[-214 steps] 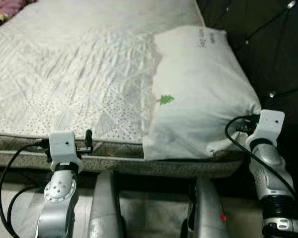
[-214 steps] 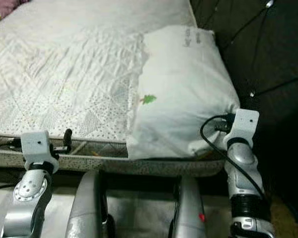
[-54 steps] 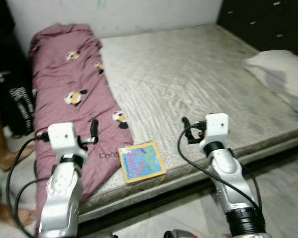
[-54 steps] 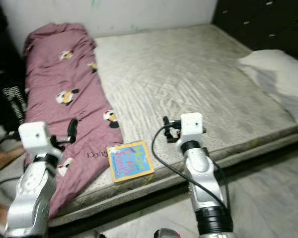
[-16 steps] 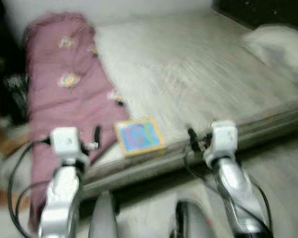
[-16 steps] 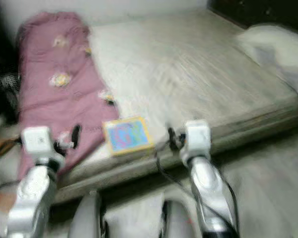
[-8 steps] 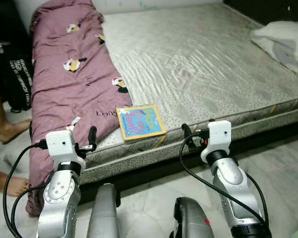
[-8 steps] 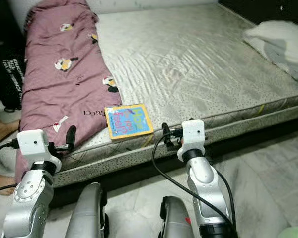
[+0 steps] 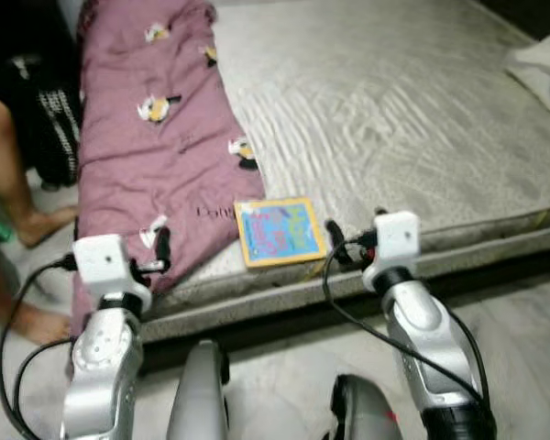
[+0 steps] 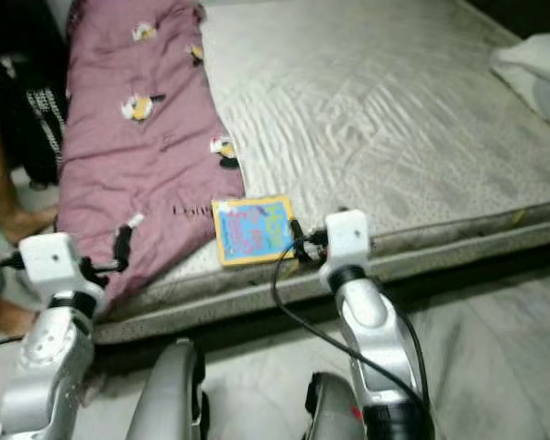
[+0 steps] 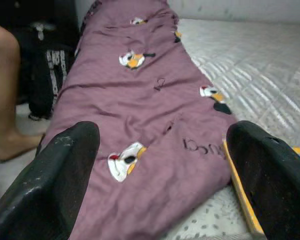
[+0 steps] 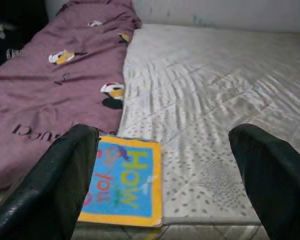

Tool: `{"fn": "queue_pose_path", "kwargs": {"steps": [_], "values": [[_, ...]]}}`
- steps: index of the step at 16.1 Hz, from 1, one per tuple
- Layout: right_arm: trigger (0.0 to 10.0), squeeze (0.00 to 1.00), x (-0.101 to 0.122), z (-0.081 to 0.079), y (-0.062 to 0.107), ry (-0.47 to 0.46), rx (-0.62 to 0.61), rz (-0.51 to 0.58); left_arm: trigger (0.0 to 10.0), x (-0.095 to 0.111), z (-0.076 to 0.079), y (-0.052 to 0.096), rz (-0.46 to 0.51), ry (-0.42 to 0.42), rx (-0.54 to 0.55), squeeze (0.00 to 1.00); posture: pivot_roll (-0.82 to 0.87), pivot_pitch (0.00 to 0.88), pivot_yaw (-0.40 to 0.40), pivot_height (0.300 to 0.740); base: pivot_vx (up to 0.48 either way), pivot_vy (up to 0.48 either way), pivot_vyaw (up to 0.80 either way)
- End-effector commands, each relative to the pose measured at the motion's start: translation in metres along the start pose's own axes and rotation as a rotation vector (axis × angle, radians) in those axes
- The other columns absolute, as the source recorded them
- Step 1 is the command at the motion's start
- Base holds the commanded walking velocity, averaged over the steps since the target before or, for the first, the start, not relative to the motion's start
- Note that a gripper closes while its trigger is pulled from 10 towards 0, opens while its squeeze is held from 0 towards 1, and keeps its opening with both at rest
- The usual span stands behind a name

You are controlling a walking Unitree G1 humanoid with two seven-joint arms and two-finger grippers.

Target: Clean up the room

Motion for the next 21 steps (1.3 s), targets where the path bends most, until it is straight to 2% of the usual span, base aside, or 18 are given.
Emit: {"fn": "queue_pose_path", "kwargs": {"steps": [1, 7, 14, 21], "values": [[10.0, 0.00, -0.0094, 0.0092, 0.0050, 0.008, -0.022, -0.031, 10.0, -0.0037, 0.0054, 0.0017, -0.017, 0.009, -0.017, 0.00, 0.00, 0.105, 0.010, 0.622, 0.000, 0.000, 0.00], [10.0, 0.00, -0.0109, 0.0106, 0.0043, 0.002, -0.031, -0.036, 10.0, -0.0069, 0.0056, 0.0009, -0.036, 0.006, -0.011, 0.00, 0.00, 0.101, 0.010, 0.622, 0.000, 0.000, 0.00], [10.0, 0.00, -0.0111, 0.0109, 0.0043, -0.003, -0.027, -0.034, 10.0, -0.0080, 0.0066, 0.0002, -0.040, 0.004, -0.012, 0.00, 0.00, 0.094, 0.010, 0.558, 0.000, 0.000, 0.00], [10.0, 0.00, -0.0124, 0.0091, 0.0025, 0.031, -0.008, -0.037, 10.0, -0.0084, 0.0089, -0.0002, -0.038, 0.015, -0.020, 0.00, 0.00, 0.087, 0.005, 0.558, 0.000, 0.000, 0.00]]}}
Point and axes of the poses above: a point about 5 cm out from each wrist's last joint towards the gripper, its own y axis pointing back from the gripper into the wrist, its own x axis along the axis of the wrist's last joint, z = x × y, the point moved 5 cm from there along -y, pointing out of the wrist towards the gripper, and after that the axes turned 9 degrees about y, right-handed, at the moved point
